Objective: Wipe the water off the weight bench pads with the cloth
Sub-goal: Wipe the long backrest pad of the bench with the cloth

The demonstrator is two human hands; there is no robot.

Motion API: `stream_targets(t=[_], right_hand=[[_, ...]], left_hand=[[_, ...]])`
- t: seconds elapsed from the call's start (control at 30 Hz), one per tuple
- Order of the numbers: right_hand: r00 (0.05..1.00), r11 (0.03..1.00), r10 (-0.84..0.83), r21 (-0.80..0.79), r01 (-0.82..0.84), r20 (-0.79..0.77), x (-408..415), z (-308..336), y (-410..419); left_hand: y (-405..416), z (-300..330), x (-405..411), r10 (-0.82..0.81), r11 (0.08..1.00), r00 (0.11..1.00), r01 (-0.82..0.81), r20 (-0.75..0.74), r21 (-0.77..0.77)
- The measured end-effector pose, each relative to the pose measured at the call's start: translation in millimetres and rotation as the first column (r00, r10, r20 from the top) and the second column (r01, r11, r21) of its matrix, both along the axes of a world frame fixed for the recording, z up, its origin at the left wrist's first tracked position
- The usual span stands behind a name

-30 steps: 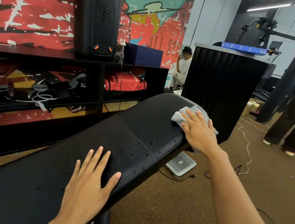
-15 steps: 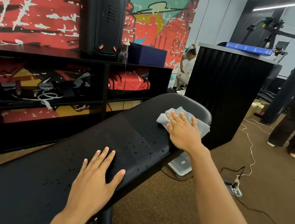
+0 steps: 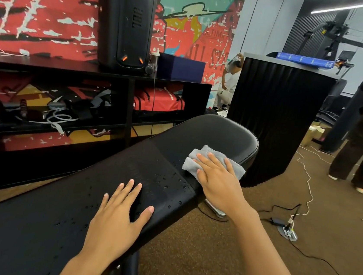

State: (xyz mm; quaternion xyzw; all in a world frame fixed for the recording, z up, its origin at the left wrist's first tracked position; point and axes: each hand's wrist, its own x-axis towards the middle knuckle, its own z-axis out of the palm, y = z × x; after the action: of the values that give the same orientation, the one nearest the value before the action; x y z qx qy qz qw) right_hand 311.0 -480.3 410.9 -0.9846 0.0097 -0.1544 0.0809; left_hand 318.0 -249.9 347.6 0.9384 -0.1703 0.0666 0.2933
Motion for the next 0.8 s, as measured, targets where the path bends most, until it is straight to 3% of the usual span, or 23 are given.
stream_targets(t=[0.2, 0.43, 0.8], right_hand=[[1.0, 1.0, -0.012, 0.004, 0.012, -0.017, -9.8, 3.5, -9.4], [0.977, 0.979, -0.133, -0.175, 0.104, -0.165, 30.8, 16.8, -10.7], [0.932, 0.982, -0.056, -0.189, -0.013, -0.359, 105.3, 21.3, 42.3]], left_hand=[[0.3, 1.0, 0.1, -0.004, 1.0, 1.0, 0.004, 0.006, -0.006], [0.8, -0.4, -0.1, -0.004, 1.0, 1.0, 0.004, 0.01, -0.01], [0.7, -0.6, -0.7, 0.003, 1.0, 1.0, -0.002, 0.017, -0.027]])
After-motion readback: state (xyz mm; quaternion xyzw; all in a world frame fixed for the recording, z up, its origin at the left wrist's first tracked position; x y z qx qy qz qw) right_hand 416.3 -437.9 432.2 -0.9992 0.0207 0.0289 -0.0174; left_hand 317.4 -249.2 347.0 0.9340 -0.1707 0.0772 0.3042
